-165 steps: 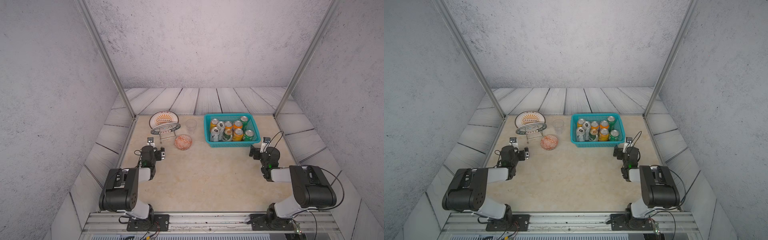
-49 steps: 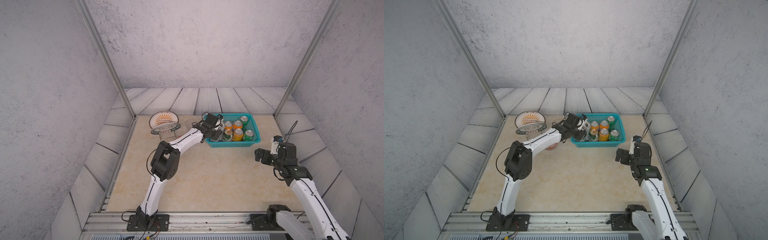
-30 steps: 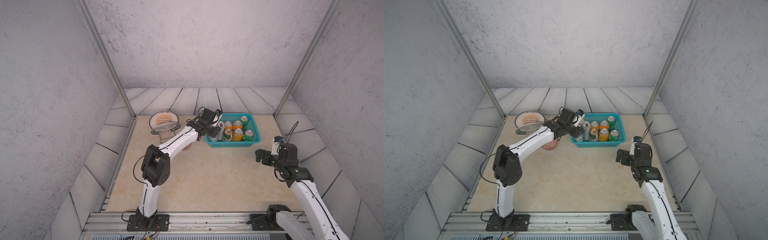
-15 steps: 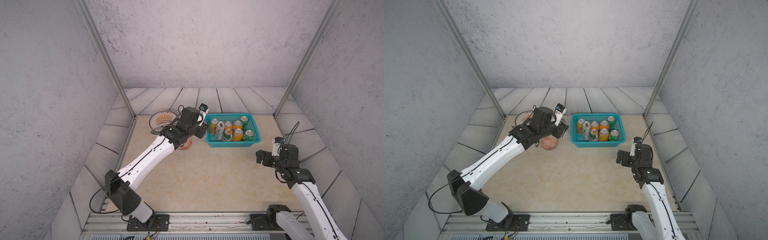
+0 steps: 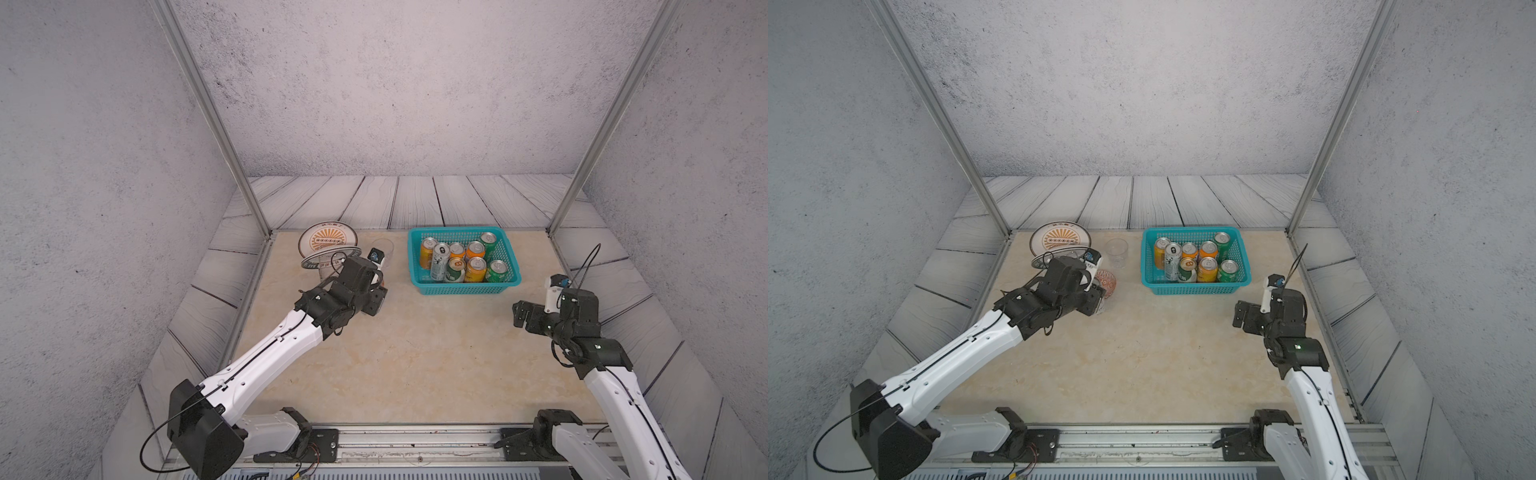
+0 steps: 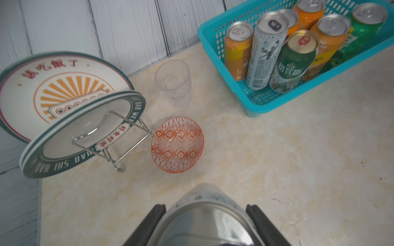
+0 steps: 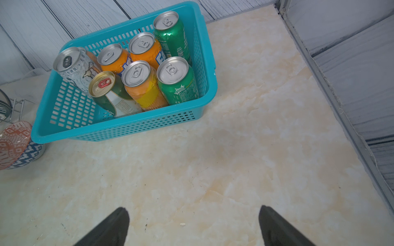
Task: Take out the drinks from the basket
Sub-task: Place the drink at the center of the board.
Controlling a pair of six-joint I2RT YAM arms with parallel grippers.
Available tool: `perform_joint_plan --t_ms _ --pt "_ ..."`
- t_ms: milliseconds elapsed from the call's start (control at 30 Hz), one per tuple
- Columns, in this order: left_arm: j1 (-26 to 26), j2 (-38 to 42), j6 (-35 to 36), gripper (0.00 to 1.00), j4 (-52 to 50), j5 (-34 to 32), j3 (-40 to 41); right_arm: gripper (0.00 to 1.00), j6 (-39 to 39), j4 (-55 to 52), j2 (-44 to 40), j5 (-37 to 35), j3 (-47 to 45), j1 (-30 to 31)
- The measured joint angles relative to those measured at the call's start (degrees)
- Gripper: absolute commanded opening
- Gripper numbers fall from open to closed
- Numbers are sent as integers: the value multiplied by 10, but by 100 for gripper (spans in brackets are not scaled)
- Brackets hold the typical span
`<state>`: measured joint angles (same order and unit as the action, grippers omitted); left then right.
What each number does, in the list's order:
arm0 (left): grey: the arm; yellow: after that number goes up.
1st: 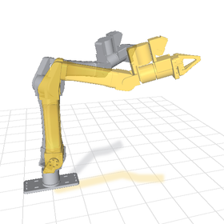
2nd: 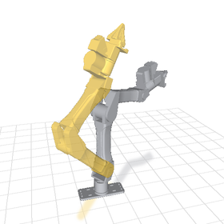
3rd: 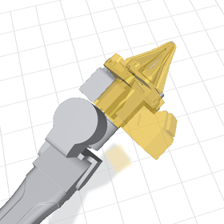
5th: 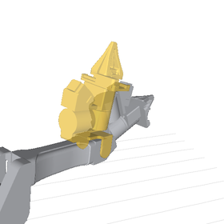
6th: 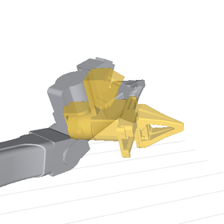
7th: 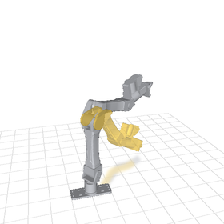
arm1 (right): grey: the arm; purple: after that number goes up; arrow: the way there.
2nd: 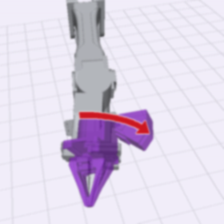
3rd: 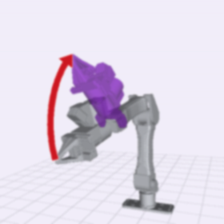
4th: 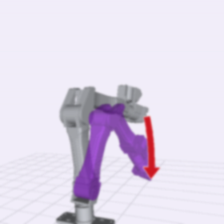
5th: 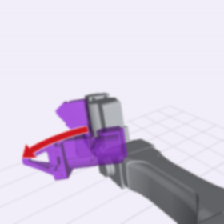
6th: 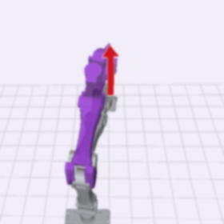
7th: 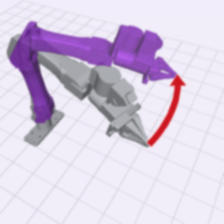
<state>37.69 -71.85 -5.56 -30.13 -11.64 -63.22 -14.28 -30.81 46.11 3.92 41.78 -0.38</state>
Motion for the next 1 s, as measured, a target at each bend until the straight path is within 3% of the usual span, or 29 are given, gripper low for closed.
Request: perform_joint_plan --t_ms 400,1000 --pt "-55 -15 -41 39 86 7 89 99 0 -7 -2 0 0 0" --pt "-58 -85 -61 40 130 37 109 100 0 -23 -9 -10 9 0"
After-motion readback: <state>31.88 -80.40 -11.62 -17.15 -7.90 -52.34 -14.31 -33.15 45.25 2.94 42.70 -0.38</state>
